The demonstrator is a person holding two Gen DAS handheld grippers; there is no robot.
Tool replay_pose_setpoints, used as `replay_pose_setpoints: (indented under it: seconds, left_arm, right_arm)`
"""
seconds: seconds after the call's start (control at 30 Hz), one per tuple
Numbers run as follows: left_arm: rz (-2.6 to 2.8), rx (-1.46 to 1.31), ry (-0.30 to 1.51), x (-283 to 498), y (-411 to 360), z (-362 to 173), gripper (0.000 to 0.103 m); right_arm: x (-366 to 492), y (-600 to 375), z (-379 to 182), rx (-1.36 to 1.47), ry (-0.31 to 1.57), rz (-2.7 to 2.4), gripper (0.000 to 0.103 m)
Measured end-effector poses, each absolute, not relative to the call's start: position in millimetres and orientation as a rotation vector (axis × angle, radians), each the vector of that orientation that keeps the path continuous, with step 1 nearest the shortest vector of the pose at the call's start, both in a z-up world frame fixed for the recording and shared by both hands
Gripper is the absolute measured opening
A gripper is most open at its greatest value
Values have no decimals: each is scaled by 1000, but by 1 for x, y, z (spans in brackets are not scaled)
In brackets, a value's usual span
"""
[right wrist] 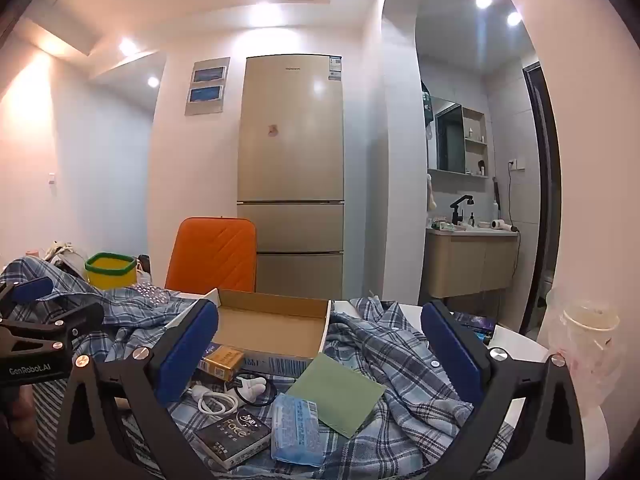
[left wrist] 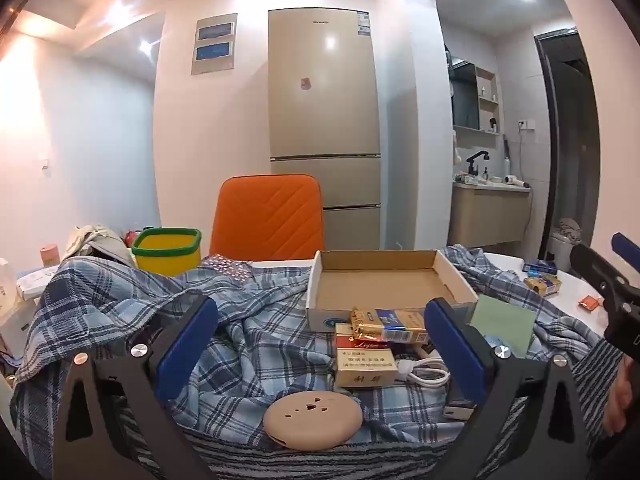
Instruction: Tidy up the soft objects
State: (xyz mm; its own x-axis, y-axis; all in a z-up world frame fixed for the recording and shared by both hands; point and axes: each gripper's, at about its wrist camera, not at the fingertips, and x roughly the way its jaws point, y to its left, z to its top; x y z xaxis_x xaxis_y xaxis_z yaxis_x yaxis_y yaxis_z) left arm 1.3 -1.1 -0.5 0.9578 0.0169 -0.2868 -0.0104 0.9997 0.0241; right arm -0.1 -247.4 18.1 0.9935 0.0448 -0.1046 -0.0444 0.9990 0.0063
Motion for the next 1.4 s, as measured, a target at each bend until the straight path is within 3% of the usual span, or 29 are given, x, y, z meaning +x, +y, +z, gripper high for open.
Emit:
replay_pose_setpoints:
  seconds: [1.4]
  left_arm:
    - [0,5,256,-5,0,3,103]
  right_arm:
    - [0,-243,16,-11,118,44,103]
